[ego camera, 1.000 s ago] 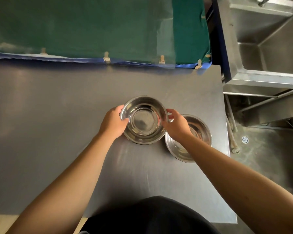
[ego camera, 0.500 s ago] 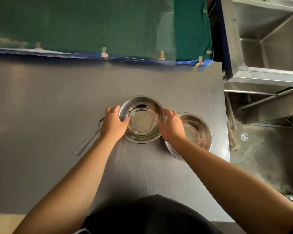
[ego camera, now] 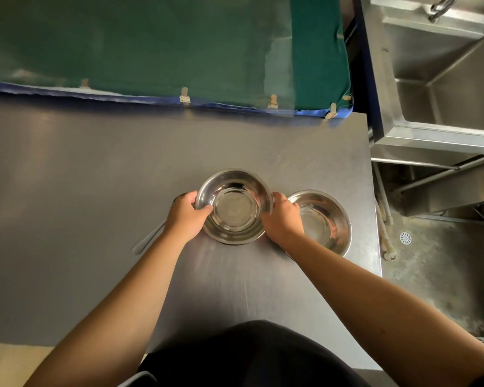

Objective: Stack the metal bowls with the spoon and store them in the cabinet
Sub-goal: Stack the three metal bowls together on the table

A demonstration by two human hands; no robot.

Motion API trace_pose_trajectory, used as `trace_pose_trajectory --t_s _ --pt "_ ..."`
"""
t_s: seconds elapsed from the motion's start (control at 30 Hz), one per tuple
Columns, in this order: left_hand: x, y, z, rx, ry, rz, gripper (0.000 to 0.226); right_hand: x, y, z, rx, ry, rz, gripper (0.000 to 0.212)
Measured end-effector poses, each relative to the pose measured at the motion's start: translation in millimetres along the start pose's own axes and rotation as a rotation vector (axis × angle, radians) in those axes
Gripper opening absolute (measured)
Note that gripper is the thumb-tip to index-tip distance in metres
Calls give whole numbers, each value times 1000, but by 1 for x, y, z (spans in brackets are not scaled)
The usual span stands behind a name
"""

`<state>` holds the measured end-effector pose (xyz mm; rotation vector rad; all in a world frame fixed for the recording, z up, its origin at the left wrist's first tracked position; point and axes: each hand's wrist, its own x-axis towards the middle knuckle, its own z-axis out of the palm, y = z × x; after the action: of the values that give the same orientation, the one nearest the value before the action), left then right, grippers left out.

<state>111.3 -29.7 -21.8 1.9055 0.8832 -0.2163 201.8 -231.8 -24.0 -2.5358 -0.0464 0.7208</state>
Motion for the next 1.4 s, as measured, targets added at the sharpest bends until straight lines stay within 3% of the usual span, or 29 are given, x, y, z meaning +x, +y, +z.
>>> trace_pose_trajectory --t_s 0.43,0.53,0.63,0.73,0.9,1.0,1.2,1.3,1.4 --pt "-33 0 -18 -79 64 35 8 -33 1 -10 190 17 -68 47" --pt "-36 15 -12 -69 38 75 18 -38 9 -28 246 66 -86 45" --pt "-40 33 0 -64 11 105 24 -41 24 -47 288 119 -79 46" --pt "-44 50 21 -36 -14 152 8 -47 44 -64 314 168 -45 47" --pt "-47 69 57 -24 -79 179 23 -54 81 -80 327 246 34 48" --pt "-53 76 79 28 -101 222 19 -58 103 -88 345 261 89 49" --pt "-60 83 119 160 -165 252 26 -63 139 -98 294 273 151 30" --pt "-60 82 131 212 -199 257 13 -59 151 -98 287 263 161 27" --pt "-55 77 138 305 -224 258 42 -54 159 -96 296 243 175 33"
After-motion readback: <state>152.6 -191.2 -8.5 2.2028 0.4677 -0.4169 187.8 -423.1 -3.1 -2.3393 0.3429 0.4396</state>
